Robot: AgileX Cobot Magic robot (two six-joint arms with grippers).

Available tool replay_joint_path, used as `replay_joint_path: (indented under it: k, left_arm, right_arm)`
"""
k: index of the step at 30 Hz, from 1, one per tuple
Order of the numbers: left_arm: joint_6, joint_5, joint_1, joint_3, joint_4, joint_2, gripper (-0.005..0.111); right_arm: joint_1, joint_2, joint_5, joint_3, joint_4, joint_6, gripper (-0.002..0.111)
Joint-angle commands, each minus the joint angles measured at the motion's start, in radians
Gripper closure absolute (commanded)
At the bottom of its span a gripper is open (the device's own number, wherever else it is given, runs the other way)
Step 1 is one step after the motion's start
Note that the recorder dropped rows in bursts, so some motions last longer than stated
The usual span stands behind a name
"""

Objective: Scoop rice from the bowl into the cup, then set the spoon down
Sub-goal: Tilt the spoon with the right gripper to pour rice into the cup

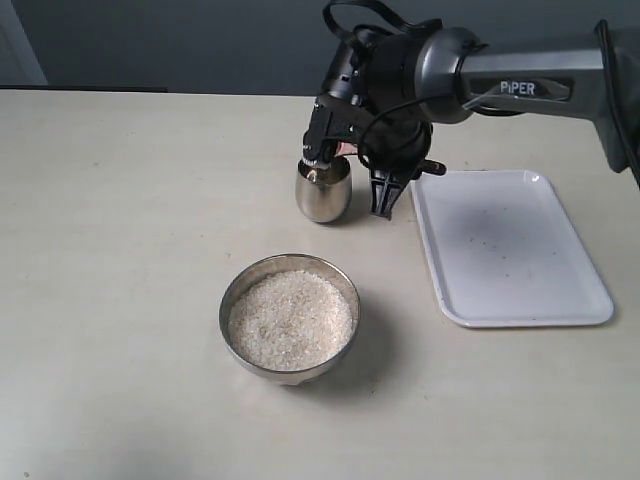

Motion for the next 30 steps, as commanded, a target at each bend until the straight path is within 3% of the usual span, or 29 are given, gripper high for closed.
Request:
replay_joint_path:
  k: [1,7,30]
  left_arm:
    - [-0.006,-0.006,-0.006,-0.002,0.0,-0.005,0.106]
    - [-0.006,-0.006,-0.006,-0.002,0.0,-0.005,0.106]
    - [-0.006,-0.008,-0.006,-0.002,-0.002,-0.005,0.106]
  right_arm:
    - [0.011,-0.012,0.009,0.045,-0.052,0.035,0.109]
    - [0.02,-0.012,0.032,0.063,-0.16,0.127,0.109]
    - [0.041,-0.012,0.05,0.063,-0.249,0.251,0.109]
